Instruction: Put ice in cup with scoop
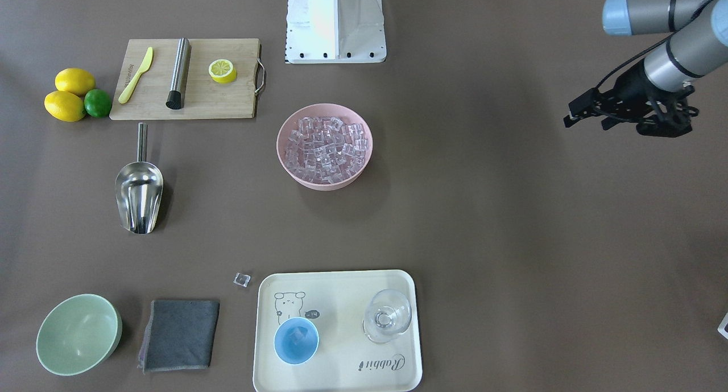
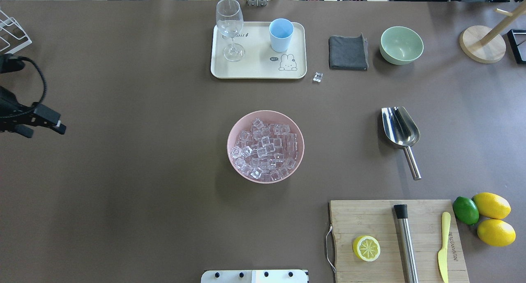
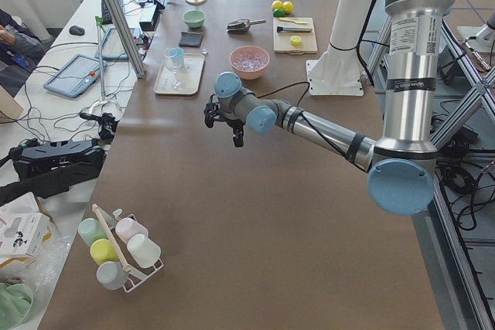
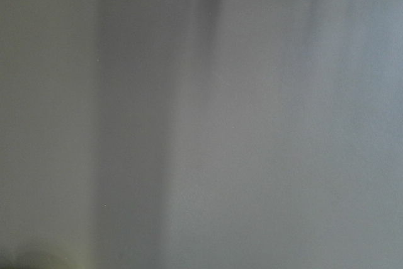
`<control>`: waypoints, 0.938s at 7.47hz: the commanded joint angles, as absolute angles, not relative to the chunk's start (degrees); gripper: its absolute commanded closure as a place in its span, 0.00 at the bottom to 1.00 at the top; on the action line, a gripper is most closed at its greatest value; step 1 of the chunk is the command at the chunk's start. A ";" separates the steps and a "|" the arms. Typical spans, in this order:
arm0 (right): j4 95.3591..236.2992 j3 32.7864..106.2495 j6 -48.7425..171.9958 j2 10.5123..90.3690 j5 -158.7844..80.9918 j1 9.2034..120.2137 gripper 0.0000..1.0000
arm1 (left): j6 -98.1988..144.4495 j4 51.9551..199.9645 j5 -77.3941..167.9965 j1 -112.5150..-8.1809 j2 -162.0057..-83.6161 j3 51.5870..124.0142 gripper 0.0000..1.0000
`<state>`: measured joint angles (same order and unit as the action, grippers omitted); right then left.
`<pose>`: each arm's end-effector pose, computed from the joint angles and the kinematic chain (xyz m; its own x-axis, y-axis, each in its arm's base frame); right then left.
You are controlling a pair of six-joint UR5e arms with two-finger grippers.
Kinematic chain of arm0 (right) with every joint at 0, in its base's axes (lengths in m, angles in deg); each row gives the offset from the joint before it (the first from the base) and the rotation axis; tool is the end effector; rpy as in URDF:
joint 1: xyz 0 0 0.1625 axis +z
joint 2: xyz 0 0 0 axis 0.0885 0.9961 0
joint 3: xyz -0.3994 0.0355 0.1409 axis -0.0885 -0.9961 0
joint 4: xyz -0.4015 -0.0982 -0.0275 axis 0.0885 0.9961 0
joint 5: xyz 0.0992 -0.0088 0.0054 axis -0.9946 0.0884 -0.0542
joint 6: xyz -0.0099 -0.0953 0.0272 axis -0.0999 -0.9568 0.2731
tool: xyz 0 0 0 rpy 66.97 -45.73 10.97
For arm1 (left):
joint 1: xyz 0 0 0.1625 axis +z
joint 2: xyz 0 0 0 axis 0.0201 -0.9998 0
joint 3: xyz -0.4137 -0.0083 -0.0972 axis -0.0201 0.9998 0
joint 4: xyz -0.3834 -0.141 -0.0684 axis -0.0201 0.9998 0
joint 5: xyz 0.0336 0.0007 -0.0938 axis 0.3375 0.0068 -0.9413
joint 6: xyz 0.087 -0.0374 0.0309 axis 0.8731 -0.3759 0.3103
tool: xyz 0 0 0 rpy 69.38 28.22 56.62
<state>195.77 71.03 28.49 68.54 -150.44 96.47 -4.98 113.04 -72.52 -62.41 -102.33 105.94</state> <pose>0.0753 -0.4892 0.6302 0.6864 -0.1464 0.7124 0.1801 0.9832 0.0285 0.1826 -0.4527 0.4679 0.5572 -0.0227 -0.8301 -0.0420 0.9976 -0.0555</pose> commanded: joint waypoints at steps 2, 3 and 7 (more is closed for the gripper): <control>195.69 71.00 28.60 68.96 -150.35 96.57 0.00 | 25.64 101.28 -72.74 -77.14 -94.09 104.67 0.03; 195.69 71.09 28.60 68.96 -150.26 96.57 0.00 | 30.51 101.00 -72.74 -80.48 -92.77 103.72 0.03; 195.69 70.91 28.17 69.05 -149.91 96.57 0.00 | 40.49 101.18 -73.00 -90.00 -91.97 97.99 0.03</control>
